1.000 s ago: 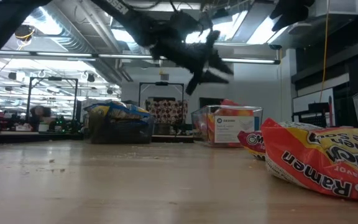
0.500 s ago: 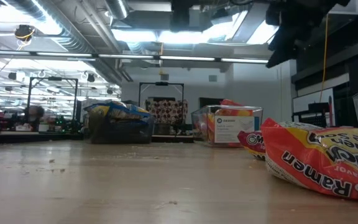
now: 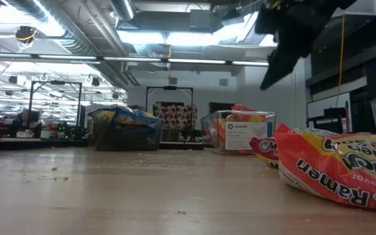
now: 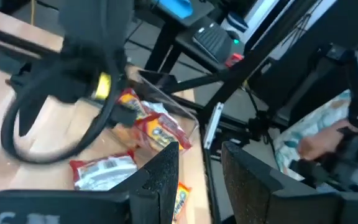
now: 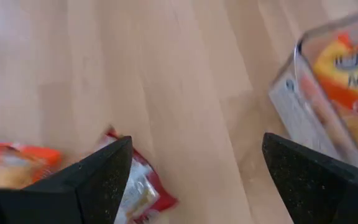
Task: Sort Maruchan noodles
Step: Put the red noodle pack into the bottom transparent bin
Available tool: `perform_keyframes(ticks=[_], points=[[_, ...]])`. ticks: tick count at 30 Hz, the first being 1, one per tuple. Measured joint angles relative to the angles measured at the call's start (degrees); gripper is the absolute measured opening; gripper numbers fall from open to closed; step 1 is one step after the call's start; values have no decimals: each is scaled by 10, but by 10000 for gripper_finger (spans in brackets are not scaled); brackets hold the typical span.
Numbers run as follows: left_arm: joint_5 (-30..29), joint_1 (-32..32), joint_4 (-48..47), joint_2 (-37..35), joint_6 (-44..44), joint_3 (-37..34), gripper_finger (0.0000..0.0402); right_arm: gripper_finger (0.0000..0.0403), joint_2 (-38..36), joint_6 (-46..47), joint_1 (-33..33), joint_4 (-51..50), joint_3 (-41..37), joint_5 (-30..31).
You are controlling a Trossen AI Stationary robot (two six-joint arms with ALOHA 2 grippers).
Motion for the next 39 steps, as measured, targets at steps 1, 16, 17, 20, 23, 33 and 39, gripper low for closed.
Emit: perform_keyframes(ticks=[1, 16, 17, 20, 23, 33, 39], points=[[-6, -7, 1, -3, 0, 0, 115, 347, 13, 8, 7, -4, 0, 13], [-37, -62, -72, -27, 15, 0, 115, 347, 174, 114, 80, 34, 0, 57], [-37, -62, -79, -27, 15, 0, 115, 347, 181, 118, 85, 34, 0, 57], [-39, -61, -88, -27, 15, 0, 115, 347, 198, 128, 99, 48, 0, 46], [-39, -61, -88, -27, 19, 0, 115, 347, 205, 145, 112, 59, 0, 42], [-38, -61, -95, -27, 30, 0, 115, 347, 206, 166, 131, 84, 0, 32], [-39, -61, -128, -27, 29, 0, 115, 347, 205, 174, 142, 56, 0, 55]])
